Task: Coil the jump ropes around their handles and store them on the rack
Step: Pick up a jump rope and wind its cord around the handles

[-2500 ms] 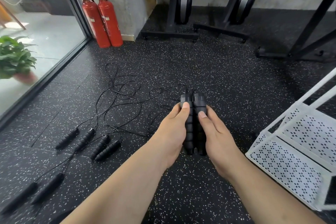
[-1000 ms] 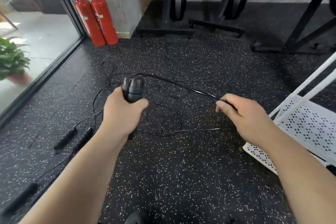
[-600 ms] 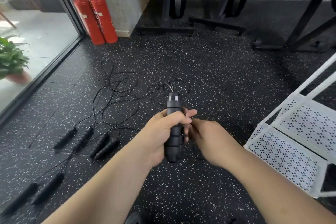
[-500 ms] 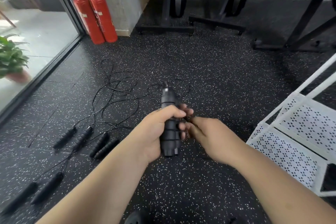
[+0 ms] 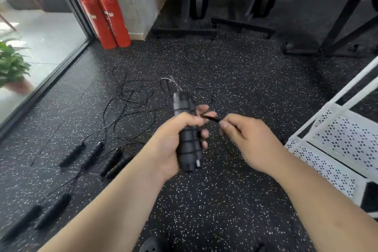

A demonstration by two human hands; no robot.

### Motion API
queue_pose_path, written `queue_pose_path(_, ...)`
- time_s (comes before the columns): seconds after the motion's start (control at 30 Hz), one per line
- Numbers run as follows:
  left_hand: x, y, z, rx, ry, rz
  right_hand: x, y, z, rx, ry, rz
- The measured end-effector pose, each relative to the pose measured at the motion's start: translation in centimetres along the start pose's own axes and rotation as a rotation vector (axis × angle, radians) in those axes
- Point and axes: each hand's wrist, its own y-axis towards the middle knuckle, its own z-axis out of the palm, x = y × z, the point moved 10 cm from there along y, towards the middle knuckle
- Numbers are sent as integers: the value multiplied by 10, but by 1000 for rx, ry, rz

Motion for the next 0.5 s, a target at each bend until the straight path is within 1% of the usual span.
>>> queue_pose_path(0.07, 13, 1, 14, 81, 28, -19, 4, -1, 10, 25, -42, -21)
queue_pose_path(0.1, 16, 2, 17, 90, 28, -21, 4, -1, 14, 35, -56, -23)
queue_pose_path(0.2, 11, 8, 9, 34, -19, -26, 0, -1, 17, 78, -69, -6)
queue_pose_path(0.3, -22, 8, -15, -75, -105, 87, -12, 0, 7, 110, -78, 55)
queue_pose_path(0.4, -48, 5, -42, -180, -206, 194, -18, 1, -7, 79, -86, 72)
queue_pose_path(0.43, -49, 4, -44, -186, -204, 194, -17, 1, -10, 57, -64, 67)
queue_pose_path(0.5, -37, 5, -39, -159, -138, 140, -15, 2, -13, 7, -32, 59)
